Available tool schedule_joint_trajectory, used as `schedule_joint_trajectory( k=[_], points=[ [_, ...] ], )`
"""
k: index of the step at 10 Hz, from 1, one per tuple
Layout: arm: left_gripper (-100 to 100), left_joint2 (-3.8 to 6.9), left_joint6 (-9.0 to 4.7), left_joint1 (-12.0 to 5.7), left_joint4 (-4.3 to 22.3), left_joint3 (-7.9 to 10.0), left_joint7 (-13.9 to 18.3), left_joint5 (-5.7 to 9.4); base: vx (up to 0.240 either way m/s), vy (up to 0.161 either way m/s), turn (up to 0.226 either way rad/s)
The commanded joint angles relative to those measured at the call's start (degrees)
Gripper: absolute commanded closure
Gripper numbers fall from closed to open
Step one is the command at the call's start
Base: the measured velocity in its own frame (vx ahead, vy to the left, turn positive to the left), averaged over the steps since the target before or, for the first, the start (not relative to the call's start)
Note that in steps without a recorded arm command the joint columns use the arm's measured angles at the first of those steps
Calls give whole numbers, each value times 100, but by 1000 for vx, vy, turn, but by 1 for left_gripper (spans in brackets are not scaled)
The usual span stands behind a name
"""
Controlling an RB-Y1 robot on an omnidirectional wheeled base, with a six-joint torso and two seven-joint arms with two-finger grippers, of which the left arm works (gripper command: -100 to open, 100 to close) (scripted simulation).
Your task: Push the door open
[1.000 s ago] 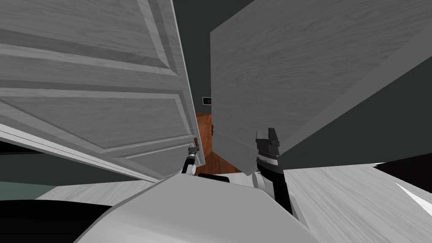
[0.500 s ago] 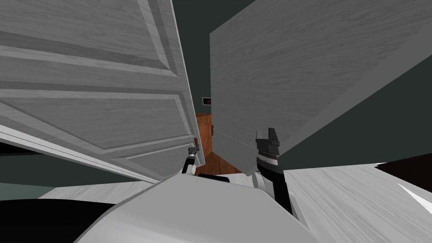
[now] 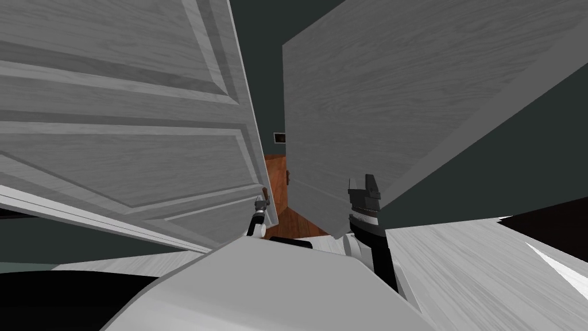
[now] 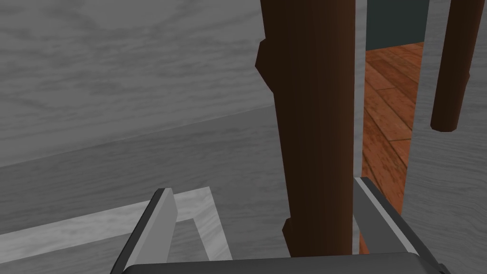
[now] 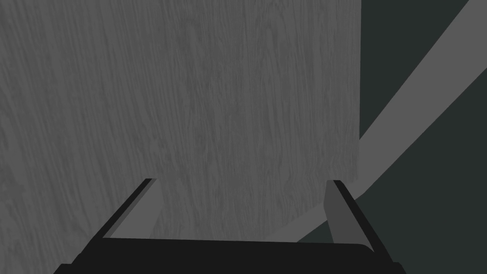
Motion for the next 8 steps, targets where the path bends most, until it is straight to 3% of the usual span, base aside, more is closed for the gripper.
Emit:
schedule_joint_trajectory(
  k=[1,4,6,8],
  points=[
    [100,140,77,201,-217,136,-42,55,0,0,0],
    [100,140,77,201,-217,136,-42,55,3,-1,-9],
    [100,153,71,192,-194,315,-54,92,10,-12,-105],
    [100,153,71,192,-246,315,-54,92,5,-2,6]
  ],
)
